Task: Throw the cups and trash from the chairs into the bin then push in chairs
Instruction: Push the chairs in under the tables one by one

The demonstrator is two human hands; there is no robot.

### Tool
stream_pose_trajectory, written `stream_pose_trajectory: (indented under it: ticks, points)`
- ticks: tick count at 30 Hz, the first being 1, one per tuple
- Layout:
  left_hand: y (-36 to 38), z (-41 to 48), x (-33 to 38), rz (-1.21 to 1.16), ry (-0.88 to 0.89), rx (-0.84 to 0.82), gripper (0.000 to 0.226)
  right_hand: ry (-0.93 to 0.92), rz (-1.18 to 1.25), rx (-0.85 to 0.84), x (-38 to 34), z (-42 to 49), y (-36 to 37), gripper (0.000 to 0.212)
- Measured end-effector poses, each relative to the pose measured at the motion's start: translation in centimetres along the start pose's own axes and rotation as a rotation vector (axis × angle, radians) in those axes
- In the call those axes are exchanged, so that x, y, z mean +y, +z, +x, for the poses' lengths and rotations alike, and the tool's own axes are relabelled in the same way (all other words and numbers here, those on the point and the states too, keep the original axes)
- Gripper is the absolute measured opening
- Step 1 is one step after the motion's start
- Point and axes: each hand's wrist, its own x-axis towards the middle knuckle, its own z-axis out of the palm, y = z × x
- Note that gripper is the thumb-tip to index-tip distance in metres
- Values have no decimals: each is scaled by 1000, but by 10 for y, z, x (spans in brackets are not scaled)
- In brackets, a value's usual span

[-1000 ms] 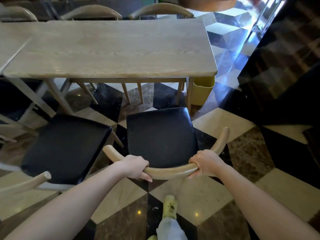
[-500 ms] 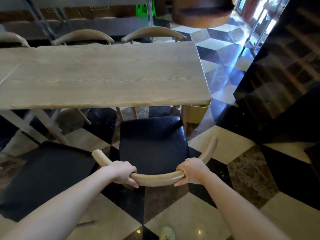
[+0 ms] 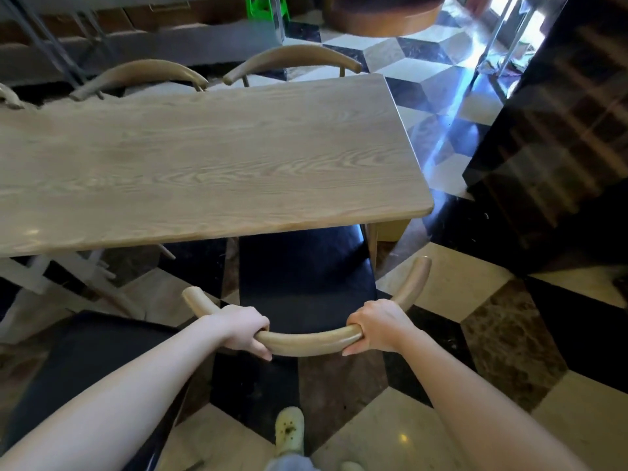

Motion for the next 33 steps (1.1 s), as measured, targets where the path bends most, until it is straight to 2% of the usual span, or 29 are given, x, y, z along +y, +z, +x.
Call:
stream_pose_trajectory:
  ticks: [14, 22, 26, 33]
  points:
    - [-35, 40, -73, 117, 118, -6, 60, 96, 6, 21, -7, 61, -25, 52]
    - [-21, 50, -84, 190, 216, 127, 58, 91, -4, -26, -4, 63, -30, 56]
    - [-9, 54, -89, 130, 269, 178, 53, 124, -18, -57, -6, 62, -31, 57]
    - [-1, 55, -101, 12, 279, 141, 51, 170, -47, -49, -18, 68, -24, 57]
